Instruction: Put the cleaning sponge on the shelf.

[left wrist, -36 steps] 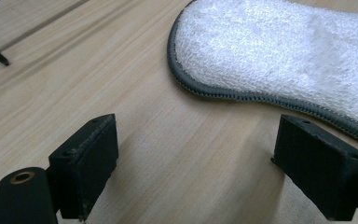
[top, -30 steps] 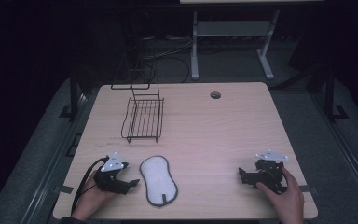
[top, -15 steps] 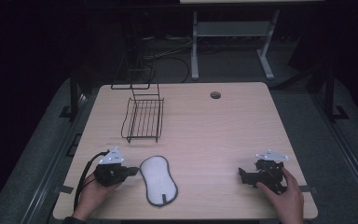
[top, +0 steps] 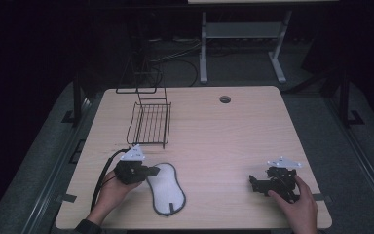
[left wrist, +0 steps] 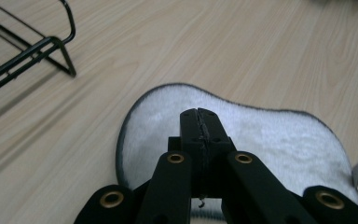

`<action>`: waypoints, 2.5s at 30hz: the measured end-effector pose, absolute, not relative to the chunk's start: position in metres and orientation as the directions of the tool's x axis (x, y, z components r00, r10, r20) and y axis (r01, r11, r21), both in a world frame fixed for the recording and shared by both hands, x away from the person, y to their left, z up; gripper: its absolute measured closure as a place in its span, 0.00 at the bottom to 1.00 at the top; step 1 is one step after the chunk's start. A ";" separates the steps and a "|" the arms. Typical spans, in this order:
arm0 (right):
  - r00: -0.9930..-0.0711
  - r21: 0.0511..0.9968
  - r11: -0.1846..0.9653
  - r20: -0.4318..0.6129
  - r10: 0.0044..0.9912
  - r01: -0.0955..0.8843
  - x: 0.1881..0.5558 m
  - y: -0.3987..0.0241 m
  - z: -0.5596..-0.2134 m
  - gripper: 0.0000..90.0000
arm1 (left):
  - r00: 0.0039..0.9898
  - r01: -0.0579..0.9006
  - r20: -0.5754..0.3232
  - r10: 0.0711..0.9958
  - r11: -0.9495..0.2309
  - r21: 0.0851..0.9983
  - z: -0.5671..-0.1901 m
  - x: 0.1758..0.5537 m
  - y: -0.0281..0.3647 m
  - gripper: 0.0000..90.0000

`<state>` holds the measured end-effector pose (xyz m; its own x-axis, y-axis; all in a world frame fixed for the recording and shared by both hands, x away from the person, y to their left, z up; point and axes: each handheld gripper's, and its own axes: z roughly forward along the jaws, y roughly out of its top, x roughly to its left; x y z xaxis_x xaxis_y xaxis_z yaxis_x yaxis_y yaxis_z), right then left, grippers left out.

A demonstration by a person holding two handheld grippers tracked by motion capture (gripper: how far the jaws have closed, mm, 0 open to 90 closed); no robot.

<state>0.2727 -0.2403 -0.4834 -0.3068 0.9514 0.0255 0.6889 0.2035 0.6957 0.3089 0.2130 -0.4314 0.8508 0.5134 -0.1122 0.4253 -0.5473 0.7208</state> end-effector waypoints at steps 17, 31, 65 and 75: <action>-0.306 0.695 0.203 0.026 0.952 0.689 0.273 -0.240 -0.483 0.00 | 0.859 0.434 -0.117 0.498 -0.587 0.683 -0.449 0.330 0.190 1.00; -0.306 0.695 0.203 0.026 0.952 0.689 0.273 -0.240 -0.483 0.00 | 0.827 0.461 -0.100 0.553 -0.567 0.682 -0.448 0.333 0.211 1.00; -0.307 0.695 0.203 0.026 0.951 0.689 0.272 -0.240 -0.483 0.00 | 0.820 0.488 -0.137 0.555 -0.554 0.675 -0.442 0.282 0.233 1.00; -0.307 0.695 0.203 0.026 0.951 0.689 0.272 -0.240 -0.483 0.00 | 0.834 0.483 -0.160 0.528 -0.559 0.674 -0.447 0.283 0.221 1.00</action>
<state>0.2724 -0.2402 -0.4834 -0.3067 0.9515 0.0261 0.6893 0.2031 0.6954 0.2826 0.2207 -0.4468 0.8341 0.5278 -0.1600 0.4830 -0.5589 0.6741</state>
